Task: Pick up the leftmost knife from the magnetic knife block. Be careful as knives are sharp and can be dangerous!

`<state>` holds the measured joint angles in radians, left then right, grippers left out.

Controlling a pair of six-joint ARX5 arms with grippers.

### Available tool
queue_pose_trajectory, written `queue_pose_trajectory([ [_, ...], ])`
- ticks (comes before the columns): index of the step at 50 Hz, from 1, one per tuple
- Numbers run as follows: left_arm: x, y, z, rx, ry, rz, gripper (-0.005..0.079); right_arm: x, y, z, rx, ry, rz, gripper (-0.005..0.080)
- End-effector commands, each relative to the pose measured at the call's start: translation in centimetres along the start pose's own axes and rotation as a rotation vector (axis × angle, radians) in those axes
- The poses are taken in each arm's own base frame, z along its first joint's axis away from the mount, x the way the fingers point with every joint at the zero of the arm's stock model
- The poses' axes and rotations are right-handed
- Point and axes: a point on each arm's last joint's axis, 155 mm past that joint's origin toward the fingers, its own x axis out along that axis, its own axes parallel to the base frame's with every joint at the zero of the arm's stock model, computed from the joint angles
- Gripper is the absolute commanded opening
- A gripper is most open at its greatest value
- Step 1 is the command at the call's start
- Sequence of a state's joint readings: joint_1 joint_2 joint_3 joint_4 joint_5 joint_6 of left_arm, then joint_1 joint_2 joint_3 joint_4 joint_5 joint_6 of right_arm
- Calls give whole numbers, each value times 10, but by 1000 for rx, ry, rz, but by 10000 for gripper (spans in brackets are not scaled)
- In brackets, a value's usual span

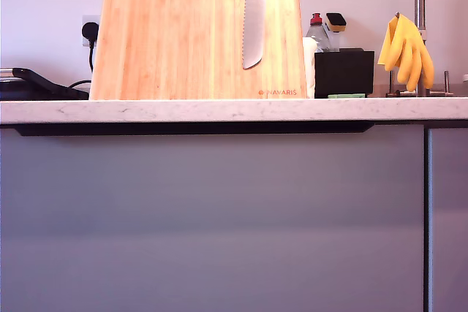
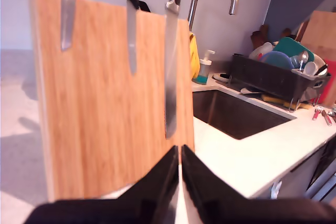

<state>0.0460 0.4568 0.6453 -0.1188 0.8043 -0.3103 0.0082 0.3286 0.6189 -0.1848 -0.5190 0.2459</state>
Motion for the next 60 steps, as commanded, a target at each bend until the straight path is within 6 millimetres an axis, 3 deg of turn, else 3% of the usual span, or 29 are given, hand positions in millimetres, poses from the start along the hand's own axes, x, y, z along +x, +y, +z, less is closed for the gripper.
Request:
queue_pose_trajectory([
  [1, 5, 3, 0, -3, 12, -3, -19, 9, -12, 4, 7, 13, -42, 548],
  [9, 14, 14, 1, 6, 41, 6, -19, 31, -21, 6, -57, 75, -40, 547],
  [23, 32, 33, -12, -56, 108, 5, -19, 92, -40, -23, -45, 266, 29, 547],
  [38, 48, 56, -28, -73, 172, 21, -8, 147, -26, -43, -110, 370, 290, 547],
  [54, 58, 62, -10, -63, 166, 19, -8, 195, -16, -49, -24, 394, 554, 546],
  [60, 60, 62, -3, -41, 160, 16, -8, 213, -24, -55, 5, 397, 610, 545],
])
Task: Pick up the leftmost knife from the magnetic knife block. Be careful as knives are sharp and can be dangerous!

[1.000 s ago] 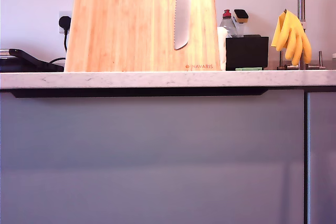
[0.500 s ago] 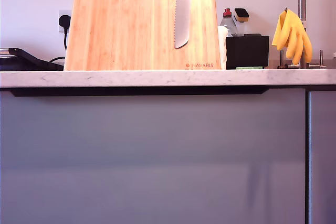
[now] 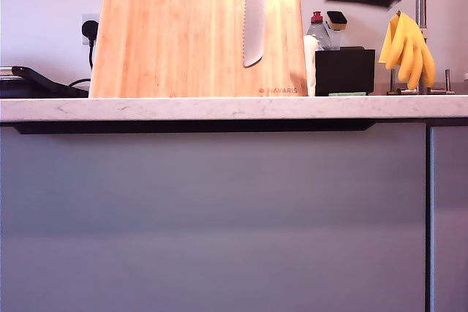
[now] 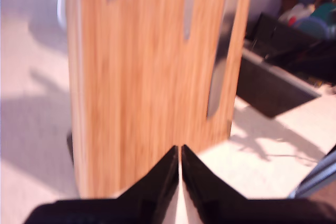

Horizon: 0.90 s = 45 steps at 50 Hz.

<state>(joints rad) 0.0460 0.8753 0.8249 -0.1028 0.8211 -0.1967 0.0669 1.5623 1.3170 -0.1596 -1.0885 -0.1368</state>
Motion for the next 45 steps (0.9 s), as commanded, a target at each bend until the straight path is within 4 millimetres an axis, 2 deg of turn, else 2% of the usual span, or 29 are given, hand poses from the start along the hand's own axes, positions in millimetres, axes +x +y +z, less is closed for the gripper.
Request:
queue_pose_trajectory([
  [1, 3, 1, 0, 10, 6, -5, -8, 7, -10, -2, 1, -2, 27, 545],
  [10, 2, 0, 6, 21, -5, -4, -8, 22, -35, -5, 16, -6, 63, 541],
  [22, 3, 1, 5, 26, -3, -3, -8, 37, -51, -3, 21, -14, 120, 526],
  [45, 6, 5, 6, 25, -3, -3, -8, 64, -37, -4, -26, -11, 183, 524],
])
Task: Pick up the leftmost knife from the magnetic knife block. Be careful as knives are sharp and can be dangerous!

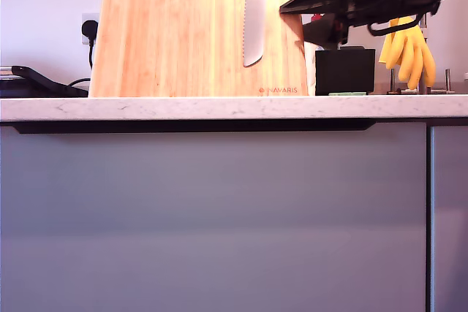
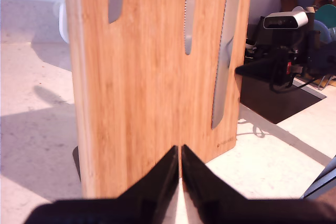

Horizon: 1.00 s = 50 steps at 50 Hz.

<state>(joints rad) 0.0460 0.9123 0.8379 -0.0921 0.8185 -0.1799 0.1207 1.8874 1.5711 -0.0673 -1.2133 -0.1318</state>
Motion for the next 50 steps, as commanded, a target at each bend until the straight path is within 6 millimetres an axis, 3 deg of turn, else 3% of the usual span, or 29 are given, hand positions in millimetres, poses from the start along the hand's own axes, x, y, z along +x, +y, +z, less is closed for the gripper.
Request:
queue_pose_trajectory([
  [1, 0, -2, 6, 18, -11, -7, -8, 6, -1, -3, -4, 2, 9, 520],
  [16, 0, -2, 6, 15, -11, -8, -8, 4, 3, -7, 15, -4, 64, 341],
  [31, 0, -3, 5, 2, -5, -12, -8, 1, 3, -22, 58, -12, 156, 317],
  [38, 0, -3, 5, -3, -6, -12, -8, 2, 2, -28, 95, -10, 173, 210],
  [47, 0, -1, 9, 12, -21, 2, -8, 3, 2, -28, 96, -9, 178, -8],
  [50, 0, 5, 16, 54, -47, 34, -8, 3, 2, -28, 92, -10, 178, -11],
])
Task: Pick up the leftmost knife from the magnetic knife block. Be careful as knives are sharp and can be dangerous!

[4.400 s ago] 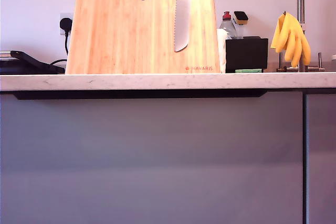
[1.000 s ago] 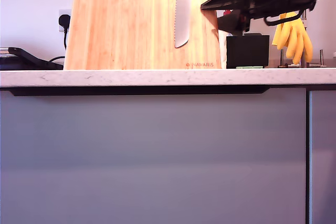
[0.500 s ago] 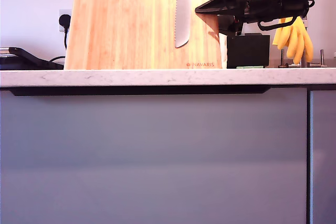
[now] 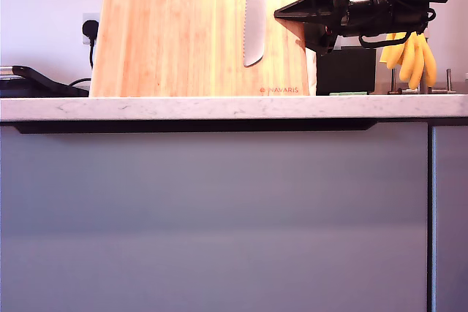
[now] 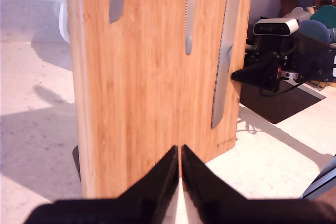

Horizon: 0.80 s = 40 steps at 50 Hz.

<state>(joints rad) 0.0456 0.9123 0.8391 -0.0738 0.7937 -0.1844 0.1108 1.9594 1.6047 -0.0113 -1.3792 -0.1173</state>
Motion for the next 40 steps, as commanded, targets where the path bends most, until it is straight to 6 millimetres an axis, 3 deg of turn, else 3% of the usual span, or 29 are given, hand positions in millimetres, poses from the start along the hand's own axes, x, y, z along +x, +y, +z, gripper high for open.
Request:
queue_pose_trajectory([
  [1, 0, 3, 14, 60, -43, 22, -8, 0, -5, -23, 92, 10, 22, -11],
  [11, -1, 10, 54, 183, -177, 80, -3, 2, -4, -22, 85, 10, 26, -11],
  [24, 12, 2, 102, 283, -234, 17, 120, 3, -4, -21, 68, 8, 27, -11],
  [33, 33, 1, 135, 277, -209, -71, 397, 5, -5, -21, 63, 10, 22, -11],
  [40, 49, 3, 153, 243, -156, -120, 517, 6, -8, -21, 61, 12, 7, -11],
])
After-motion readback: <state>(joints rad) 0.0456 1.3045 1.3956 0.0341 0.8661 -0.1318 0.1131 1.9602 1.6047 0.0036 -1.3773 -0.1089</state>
